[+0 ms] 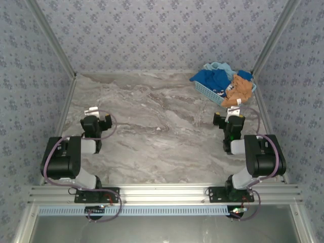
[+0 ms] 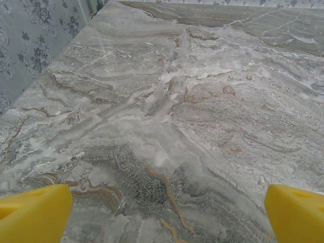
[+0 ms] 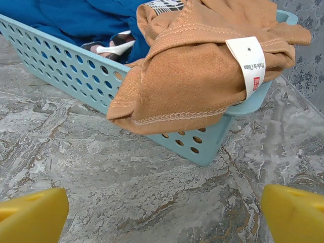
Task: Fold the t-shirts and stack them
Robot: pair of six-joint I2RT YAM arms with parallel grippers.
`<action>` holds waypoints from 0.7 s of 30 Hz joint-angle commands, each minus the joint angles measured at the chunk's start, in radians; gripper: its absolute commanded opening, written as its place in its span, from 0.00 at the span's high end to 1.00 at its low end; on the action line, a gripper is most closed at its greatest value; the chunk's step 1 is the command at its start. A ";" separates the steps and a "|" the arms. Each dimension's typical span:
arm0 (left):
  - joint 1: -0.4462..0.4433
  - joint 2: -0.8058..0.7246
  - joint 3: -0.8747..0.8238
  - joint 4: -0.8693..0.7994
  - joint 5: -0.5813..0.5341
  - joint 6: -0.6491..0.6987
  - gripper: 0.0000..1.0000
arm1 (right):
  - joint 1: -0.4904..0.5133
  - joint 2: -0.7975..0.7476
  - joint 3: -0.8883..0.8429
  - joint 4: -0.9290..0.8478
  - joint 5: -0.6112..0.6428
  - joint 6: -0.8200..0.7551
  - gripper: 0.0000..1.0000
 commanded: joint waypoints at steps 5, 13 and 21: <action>-0.007 0.004 0.015 0.033 -0.005 0.007 0.02 | 0.001 0.000 0.004 -0.005 0.004 0.000 0.00; -0.007 0.004 0.014 0.033 -0.005 0.007 0.02 | 0.001 0.000 0.004 -0.005 0.004 0.000 0.00; -0.165 -0.246 0.088 -0.209 -0.252 0.087 0.02 | 0.215 -0.233 -0.070 0.049 0.371 -0.189 0.00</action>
